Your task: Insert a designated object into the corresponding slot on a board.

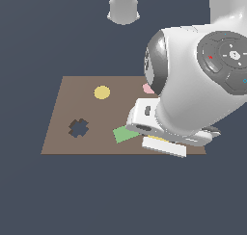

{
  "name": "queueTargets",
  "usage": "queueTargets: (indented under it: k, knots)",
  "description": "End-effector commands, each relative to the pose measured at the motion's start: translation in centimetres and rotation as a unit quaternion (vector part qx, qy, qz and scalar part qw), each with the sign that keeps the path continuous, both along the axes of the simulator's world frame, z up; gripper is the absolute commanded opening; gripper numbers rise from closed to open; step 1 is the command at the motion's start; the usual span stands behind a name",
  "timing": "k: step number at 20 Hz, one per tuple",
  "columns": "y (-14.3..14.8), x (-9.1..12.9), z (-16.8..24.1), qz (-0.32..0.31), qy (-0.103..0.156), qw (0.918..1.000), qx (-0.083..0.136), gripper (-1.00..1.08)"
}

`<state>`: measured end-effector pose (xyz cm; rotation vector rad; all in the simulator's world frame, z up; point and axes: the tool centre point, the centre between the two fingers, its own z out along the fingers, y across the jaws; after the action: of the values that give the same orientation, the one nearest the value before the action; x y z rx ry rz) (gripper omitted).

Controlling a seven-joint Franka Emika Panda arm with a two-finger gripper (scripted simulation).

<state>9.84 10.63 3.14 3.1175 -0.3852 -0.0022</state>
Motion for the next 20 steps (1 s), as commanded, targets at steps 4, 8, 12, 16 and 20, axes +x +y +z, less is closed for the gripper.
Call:
queueTargets:
  k: [4, 8, 12, 16, 20]
  knots:
    - [0.02, 0.05, -0.15, 0.000, -0.001, 1.0000, 0.000, -1.00]
    - [0.02, 0.05, -0.15, 0.000, -0.001, 1.0000, 0.000, -1.00]
    - [0.05, 0.06, -0.06, 0.000, -0.001, 1.0000, 0.000, -1.00]
    - [-0.08, -0.09, -0.05, 0.005, -0.001, 1.0000, 0.000, -1.00]
    - [-0.51, -0.52, -0.03, 0.019, -0.001, 0.9998, 0.000, -1.00]
